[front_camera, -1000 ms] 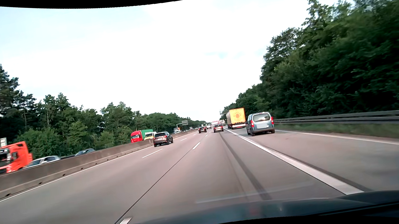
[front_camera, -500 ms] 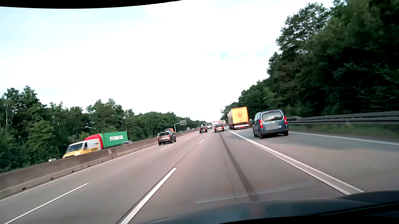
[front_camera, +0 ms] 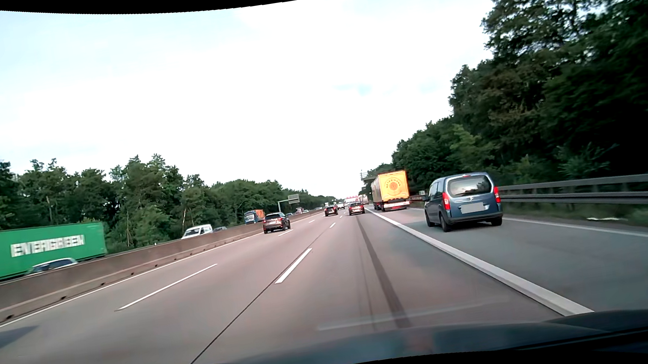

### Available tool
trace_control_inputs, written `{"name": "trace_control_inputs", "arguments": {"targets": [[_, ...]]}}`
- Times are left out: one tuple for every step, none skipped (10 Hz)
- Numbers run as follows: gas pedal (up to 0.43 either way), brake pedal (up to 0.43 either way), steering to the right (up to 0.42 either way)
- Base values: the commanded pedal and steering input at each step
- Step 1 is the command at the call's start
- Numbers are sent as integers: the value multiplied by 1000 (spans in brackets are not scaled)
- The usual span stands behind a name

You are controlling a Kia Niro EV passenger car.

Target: Follow the waypoints while adhering to traffic rules and regulations

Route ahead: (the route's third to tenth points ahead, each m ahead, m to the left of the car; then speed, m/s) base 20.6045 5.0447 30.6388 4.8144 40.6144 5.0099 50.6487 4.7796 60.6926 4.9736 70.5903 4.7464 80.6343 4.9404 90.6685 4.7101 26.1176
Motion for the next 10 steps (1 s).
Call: {"name": "trace_control_inputs", "arguments": {"targets": [[0,0,-4],[0,0,-4],[0,0,-4],[0,0,-4],[0,0,-4],[0,0,-4],[0,0,-4],[0,0,-4],[0,0,-4],[0,0,-4]]}}
